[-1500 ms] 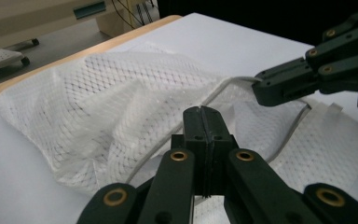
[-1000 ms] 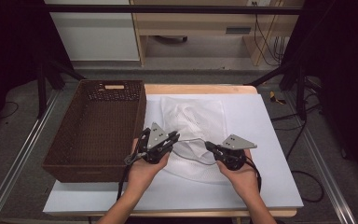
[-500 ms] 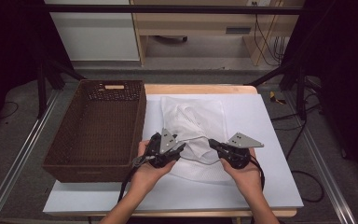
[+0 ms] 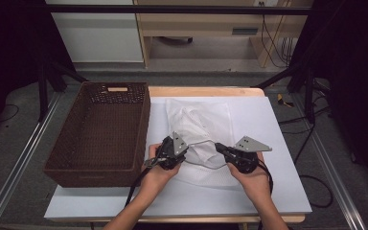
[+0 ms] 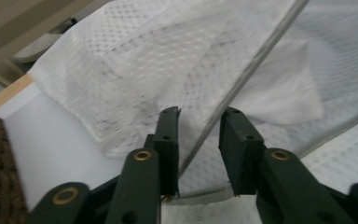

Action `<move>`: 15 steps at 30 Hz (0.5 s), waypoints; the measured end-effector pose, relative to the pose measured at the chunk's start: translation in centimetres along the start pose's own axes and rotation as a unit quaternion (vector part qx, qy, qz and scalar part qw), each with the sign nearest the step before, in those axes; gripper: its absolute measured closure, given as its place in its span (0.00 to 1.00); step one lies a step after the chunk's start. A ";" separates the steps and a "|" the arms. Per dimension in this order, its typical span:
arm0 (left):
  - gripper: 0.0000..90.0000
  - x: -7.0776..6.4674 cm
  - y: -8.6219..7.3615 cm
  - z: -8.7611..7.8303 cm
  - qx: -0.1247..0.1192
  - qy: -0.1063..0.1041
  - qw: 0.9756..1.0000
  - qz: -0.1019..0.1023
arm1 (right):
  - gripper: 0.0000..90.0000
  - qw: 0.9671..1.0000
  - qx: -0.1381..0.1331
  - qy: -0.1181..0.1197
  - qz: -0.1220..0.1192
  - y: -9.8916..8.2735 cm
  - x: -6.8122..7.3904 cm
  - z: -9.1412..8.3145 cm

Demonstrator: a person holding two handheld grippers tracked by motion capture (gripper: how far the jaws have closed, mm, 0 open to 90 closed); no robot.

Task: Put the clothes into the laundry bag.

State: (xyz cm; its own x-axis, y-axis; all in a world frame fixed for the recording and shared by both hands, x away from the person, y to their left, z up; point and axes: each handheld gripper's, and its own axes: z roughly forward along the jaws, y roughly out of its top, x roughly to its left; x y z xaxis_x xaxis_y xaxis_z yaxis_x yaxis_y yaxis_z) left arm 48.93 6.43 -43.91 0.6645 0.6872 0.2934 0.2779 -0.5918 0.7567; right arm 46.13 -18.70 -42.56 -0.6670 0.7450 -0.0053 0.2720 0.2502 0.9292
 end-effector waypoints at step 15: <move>0.99 0.3 0.4 0.0 -0.009 -0.022 0.999 -0.042 | 0.99 1.000 0.014 -0.004 -0.006 -0.3 -0.3 0.1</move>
State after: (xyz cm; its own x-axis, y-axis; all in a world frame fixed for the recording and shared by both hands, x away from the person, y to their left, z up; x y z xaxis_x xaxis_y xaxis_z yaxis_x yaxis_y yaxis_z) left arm 49.26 6.39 -43.50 0.6689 0.7150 0.2033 0.3215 -0.5249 0.7881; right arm 46.29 -18.93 -42.85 -0.6645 0.7470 -0.0192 0.2831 0.2755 0.9187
